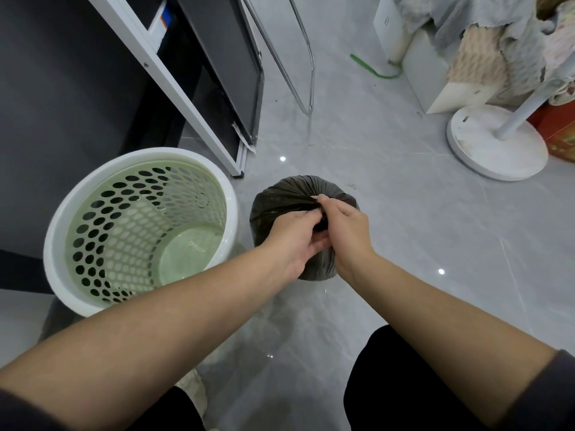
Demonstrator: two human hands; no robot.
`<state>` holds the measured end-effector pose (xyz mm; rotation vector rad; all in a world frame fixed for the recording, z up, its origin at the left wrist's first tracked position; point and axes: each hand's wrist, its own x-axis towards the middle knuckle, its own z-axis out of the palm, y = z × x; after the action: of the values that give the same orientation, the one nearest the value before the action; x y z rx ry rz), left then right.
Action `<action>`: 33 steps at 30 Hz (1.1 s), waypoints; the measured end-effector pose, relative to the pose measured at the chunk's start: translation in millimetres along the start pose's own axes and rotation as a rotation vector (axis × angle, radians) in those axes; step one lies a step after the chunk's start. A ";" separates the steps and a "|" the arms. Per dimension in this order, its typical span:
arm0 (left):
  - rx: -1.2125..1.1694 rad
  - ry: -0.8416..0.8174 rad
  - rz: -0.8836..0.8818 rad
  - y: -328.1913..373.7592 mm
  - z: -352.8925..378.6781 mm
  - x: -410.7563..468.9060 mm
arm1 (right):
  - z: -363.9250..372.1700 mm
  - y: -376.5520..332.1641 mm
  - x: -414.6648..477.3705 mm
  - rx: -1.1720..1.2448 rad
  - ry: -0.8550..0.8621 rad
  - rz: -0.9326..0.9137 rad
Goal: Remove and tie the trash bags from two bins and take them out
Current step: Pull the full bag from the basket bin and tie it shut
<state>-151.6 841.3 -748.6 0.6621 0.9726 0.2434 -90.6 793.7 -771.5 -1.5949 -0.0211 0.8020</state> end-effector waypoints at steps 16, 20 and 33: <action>1.085 0.112 0.834 41.3 -40.3 7.0 | -10.1 -11.5 5.4 -0.327 -0.166 -0.370; 0.997 0.056 0.775 51.0 -39.7 10.1 | -14.9 -11.2 8.5 -0.382 -0.238 -0.506; 1.010 -0.292 0.580 64.1 -43.8 14.3 | -25.9 -9.4 14.5 -0.545 -0.329 -0.682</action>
<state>-173.6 916.0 -735.7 1.8580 0.5501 0.1403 -62.7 779.8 -771.0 -1.7665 -1.0398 0.5202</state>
